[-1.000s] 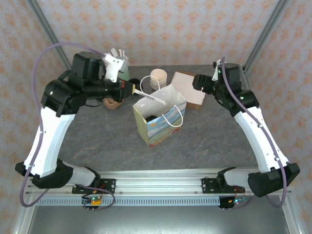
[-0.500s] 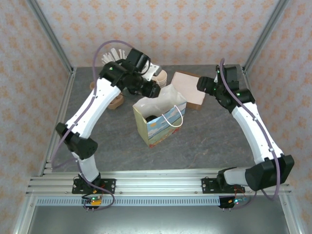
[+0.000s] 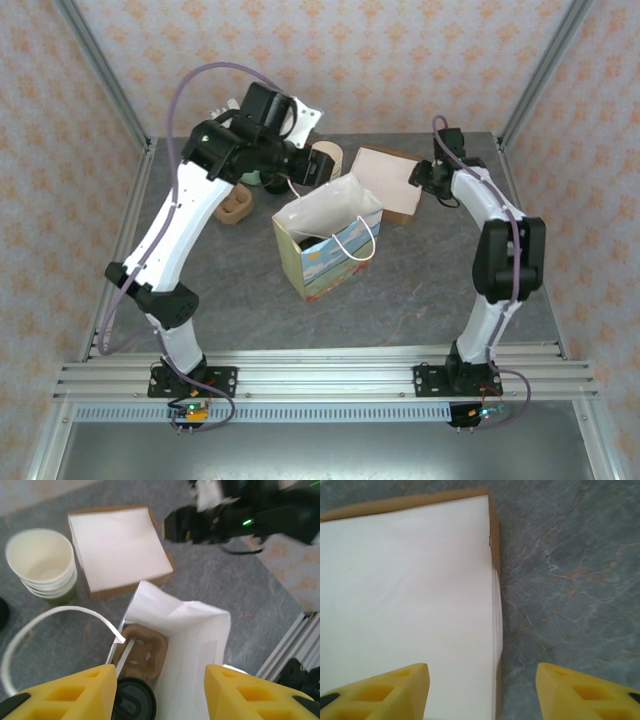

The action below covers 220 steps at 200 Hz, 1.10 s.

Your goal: Pack the takeout coffee

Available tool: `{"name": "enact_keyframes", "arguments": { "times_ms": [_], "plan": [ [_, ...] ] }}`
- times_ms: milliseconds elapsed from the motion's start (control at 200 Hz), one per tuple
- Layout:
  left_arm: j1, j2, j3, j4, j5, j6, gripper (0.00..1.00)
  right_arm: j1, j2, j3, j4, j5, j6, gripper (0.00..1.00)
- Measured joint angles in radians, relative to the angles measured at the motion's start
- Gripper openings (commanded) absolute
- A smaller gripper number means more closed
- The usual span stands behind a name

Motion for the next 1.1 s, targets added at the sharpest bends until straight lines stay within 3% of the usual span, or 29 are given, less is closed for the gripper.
{"name": "enact_keyframes", "arguments": {
  "times_ms": [315,641,1101],
  "plan": [
    [0.000,-0.113,-0.051,0.083,-0.054,-0.014,0.50,0.069,0.237,0.251,-0.072,0.078,-0.060,0.50],
    [0.000,-0.114,-0.069,0.094,-0.073,-0.013,0.50,0.078,0.367,0.362,-0.141,0.132,-0.098,0.53],
    [0.000,-0.123,-0.127,0.098,-0.075,-0.013,0.50,0.091,0.380,0.396,-0.163,0.123,-0.118,0.21]
  ]
}}
